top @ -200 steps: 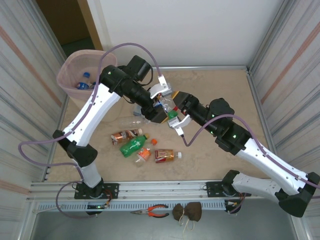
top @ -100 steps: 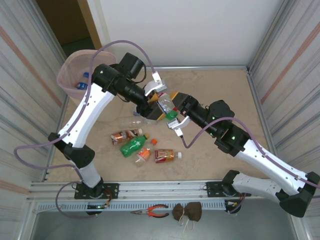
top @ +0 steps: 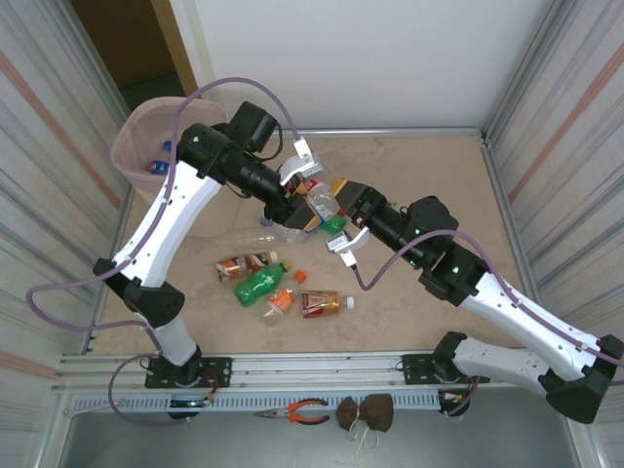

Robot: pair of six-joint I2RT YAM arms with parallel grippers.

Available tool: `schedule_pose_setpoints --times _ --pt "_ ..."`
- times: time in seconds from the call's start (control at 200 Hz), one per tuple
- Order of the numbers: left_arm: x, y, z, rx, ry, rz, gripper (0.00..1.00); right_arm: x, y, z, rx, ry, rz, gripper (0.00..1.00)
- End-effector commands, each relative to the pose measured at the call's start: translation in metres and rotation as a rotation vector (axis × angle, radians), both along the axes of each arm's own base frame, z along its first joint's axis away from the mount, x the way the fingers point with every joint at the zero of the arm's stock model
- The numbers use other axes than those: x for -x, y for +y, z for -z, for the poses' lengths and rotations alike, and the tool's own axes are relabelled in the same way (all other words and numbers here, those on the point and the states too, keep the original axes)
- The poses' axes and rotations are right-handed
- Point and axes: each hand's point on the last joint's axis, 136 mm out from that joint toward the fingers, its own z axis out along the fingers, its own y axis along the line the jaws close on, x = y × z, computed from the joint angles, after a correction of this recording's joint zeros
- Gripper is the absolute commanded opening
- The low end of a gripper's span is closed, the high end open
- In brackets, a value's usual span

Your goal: Put the plastic bottles in the bin

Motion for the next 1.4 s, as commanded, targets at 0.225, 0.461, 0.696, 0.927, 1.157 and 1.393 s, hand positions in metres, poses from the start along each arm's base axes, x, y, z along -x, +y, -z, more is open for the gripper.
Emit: schedule_pose_setpoints --times 0.225,0.461,0.696,0.927,1.157,1.393 --pt "0.01 0.012 -0.015 0.072 -0.015 0.002 0.49 0.009 -0.007 -0.007 -0.016 -0.016 0.001 0.53" --pt "0.0 0.019 -0.012 0.057 -0.02 -0.037 0.48 0.012 -0.016 -0.001 -0.02 0.022 0.021 0.65" --pt "-0.034 0.038 -0.006 0.013 -0.066 -0.194 0.48 0.012 -0.023 0.003 -0.101 0.114 0.044 0.64" --pt "-0.074 0.068 -0.012 -0.022 -0.135 -0.393 0.48 -0.001 -0.028 0.007 -0.368 0.401 0.081 0.62" --pt "-0.115 0.113 -0.029 -0.011 -0.194 -0.624 0.45 -0.032 -0.042 0.003 -0.899 0.835 0.166 0.64" --pt "-0.155 0.175 -0.053 0.024 -0.268 -0.872 0.44 -0.042 -0.052 0.014 -1.134 1.015 0.194 0.67"
